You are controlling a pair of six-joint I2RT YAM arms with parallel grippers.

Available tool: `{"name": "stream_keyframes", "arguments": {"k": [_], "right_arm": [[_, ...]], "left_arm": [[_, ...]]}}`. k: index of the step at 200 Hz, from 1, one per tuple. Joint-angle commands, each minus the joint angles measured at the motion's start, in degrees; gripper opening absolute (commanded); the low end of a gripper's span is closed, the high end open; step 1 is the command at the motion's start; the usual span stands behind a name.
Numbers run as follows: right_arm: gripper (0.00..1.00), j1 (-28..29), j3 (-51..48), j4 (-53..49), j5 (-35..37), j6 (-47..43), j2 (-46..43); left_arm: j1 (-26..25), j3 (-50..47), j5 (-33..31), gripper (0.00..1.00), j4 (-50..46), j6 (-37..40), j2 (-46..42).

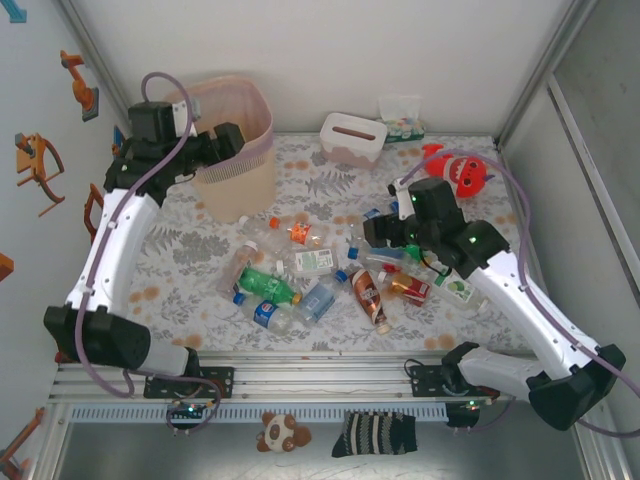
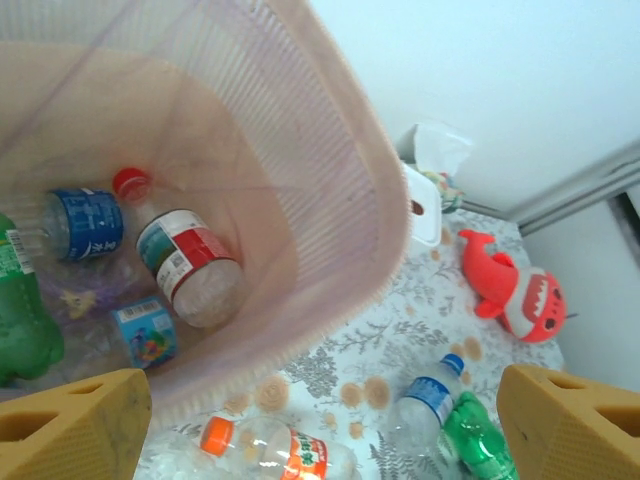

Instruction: Put the plastic bottles in the bin

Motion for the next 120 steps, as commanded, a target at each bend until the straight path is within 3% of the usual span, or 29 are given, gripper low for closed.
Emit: {"name": "stream_keyframes", "arguments": {"k": [1,69,120], "right_arm": [[0.83,1.5,-0.8,-5.4,1.7,0.2,0.7],[0.77,6.9,-8.0,-3.3,1.1,9.7,3.3],[0.76,10.6,-9.4,-3.2,0.8,11.6,12.8]], "left_arm": [[0.2,-4.4,3.4,0.89,6.2,-1.3,-4.3],[0.2,-15.2,4.6,0.89,6.2,-2.7,-11.3],[0.2,-20.3,4.3,0.89,4.8,-3.0,-16.0]]}}
